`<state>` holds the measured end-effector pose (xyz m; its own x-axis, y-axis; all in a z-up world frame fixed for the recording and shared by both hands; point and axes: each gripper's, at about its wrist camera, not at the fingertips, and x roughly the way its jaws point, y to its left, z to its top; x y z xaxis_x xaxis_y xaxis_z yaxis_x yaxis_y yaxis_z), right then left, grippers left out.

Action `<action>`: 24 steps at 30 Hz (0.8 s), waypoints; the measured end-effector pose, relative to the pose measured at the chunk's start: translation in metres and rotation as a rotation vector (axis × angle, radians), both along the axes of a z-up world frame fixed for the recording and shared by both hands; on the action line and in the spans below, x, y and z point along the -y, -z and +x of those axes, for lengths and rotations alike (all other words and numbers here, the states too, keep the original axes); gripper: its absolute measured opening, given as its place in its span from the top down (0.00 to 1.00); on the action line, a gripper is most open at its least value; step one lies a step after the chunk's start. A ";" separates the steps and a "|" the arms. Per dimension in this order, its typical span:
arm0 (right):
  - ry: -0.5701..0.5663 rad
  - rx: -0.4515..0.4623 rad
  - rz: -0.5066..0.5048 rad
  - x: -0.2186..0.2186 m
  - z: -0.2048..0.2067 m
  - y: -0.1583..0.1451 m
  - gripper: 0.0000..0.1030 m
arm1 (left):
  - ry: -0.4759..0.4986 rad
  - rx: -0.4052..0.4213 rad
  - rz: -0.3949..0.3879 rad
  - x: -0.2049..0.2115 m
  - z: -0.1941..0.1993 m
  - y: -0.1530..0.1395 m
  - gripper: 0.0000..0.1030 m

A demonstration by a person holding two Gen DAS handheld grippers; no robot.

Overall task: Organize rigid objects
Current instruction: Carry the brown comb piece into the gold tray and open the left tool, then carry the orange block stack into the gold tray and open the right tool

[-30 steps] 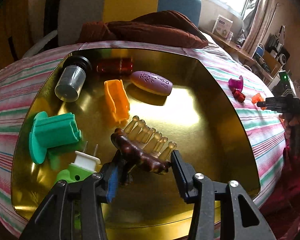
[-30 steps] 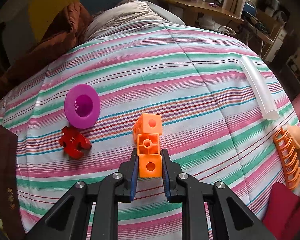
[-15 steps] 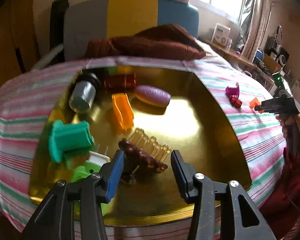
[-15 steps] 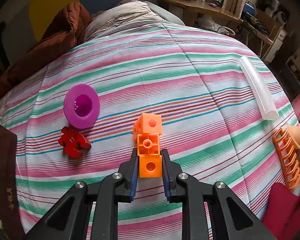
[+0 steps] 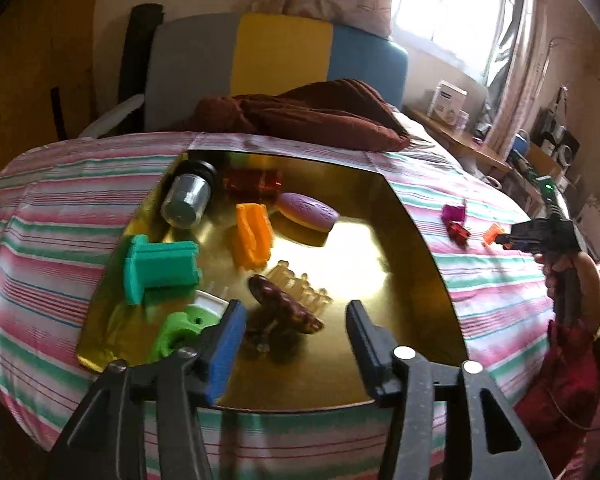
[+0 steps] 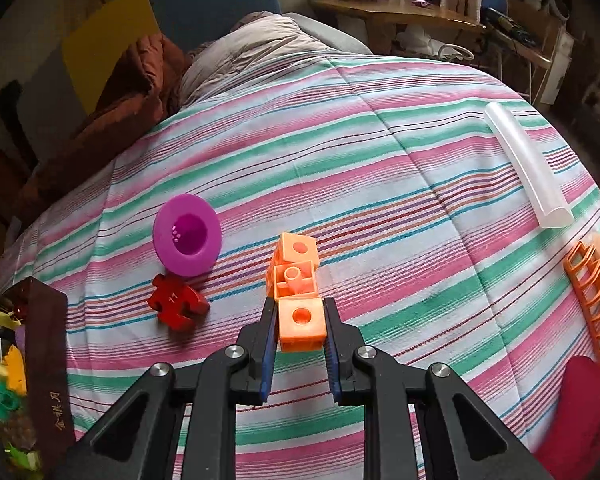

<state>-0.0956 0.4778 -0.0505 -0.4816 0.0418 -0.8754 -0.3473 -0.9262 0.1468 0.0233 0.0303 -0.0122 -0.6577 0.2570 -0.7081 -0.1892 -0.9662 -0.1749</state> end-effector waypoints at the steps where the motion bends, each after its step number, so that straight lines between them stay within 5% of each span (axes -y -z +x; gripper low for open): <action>1: -0.003 -0.003 0.005 0.001 0.000 -0.001 0.79 | 0.011 0.001 0.008 -0.002 0.001 0.001 0.40; 24: -0.236 -0.149 -0.079 0.101 0.035 -0.050 0.80 | 0.035 -0.016 0.016 0.018 0.017 0.003 0.35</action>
<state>-0.0603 0.3767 -0.0006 -0.5936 -0.1521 -0.7902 -0.0923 -0.9626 0.2547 0.0399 0.0126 -0.0151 -0.6591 0.2913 -0.6933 -0.2261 -0.9560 -0.1867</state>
